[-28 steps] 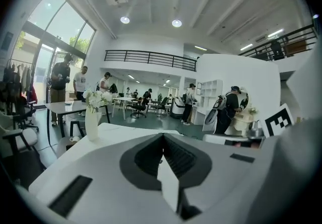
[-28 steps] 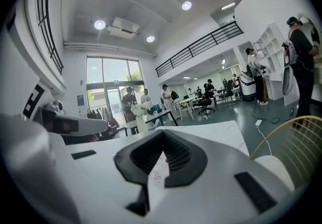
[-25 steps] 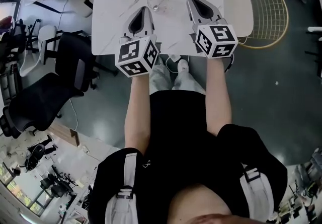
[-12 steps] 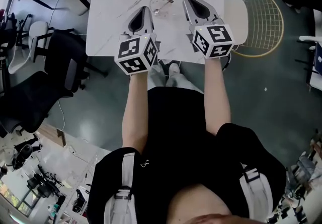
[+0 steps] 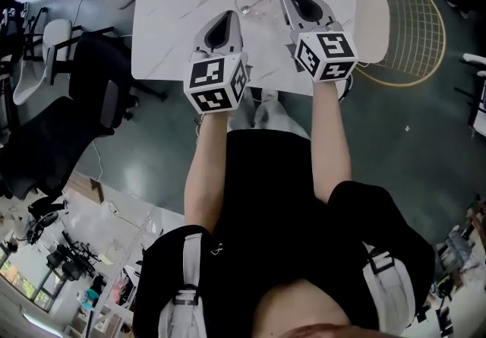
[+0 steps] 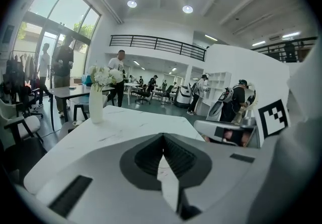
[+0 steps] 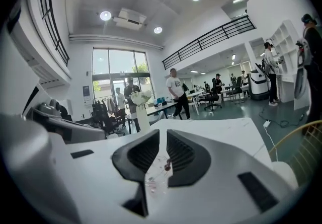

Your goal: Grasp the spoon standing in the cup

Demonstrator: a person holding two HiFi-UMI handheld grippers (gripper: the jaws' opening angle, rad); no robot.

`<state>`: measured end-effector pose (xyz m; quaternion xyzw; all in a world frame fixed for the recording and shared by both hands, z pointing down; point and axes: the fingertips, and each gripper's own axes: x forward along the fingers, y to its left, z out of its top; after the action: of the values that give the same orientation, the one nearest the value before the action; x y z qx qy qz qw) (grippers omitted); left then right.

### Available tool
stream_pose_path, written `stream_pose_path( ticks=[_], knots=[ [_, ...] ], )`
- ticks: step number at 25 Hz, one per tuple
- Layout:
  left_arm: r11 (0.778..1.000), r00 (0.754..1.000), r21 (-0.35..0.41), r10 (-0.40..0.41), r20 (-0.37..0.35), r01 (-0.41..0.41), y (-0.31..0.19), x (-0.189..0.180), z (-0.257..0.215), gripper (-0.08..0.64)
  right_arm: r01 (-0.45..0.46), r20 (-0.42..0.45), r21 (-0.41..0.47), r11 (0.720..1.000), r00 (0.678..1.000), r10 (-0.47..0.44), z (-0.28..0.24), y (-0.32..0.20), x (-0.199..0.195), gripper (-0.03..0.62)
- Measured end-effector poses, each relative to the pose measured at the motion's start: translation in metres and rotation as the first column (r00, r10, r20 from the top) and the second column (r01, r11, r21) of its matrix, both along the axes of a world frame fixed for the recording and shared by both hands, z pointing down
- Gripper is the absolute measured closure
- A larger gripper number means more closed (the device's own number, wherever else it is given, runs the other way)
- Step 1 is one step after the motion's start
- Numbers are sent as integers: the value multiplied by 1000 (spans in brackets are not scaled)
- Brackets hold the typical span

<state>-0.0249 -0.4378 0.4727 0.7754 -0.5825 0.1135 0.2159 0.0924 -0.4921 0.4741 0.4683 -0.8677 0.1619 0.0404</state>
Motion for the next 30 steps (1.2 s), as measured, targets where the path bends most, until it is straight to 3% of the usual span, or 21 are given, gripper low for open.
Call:
stream_pose_path(
  ticks=[10, 15, 18, 22, 30],
  knots=[
    [999, 1000, -52, -3, 22, 4, -6, -22, 21, 546, 63, -112, -119, 991, 991, -76, 82, -24, -23, 428],
    [998, 1000, -64, -11, 26, 13, -7, -30, 26, 546, 70, -79, -167, 983, 993, -84, 104, -28, -31, 434],
    [998, 1000, -64, -6, 24, 7, -8, -31, 26, 546, 44, -65, -178, 983, 996, -56, 110, -27, -31, 491],
    [998, 1000, -59, 1, 13, 0, -9, -30, 26, 546, 25, -62, -172, 985, 997, -36, 110, -28, -33, 530],
    [1000, 1000, -11, 15, -17, -15, -7, -17, 11, 546, 29, -46, -113, 993, 998, -34, 80, -23, -38, 545]
  ],
)
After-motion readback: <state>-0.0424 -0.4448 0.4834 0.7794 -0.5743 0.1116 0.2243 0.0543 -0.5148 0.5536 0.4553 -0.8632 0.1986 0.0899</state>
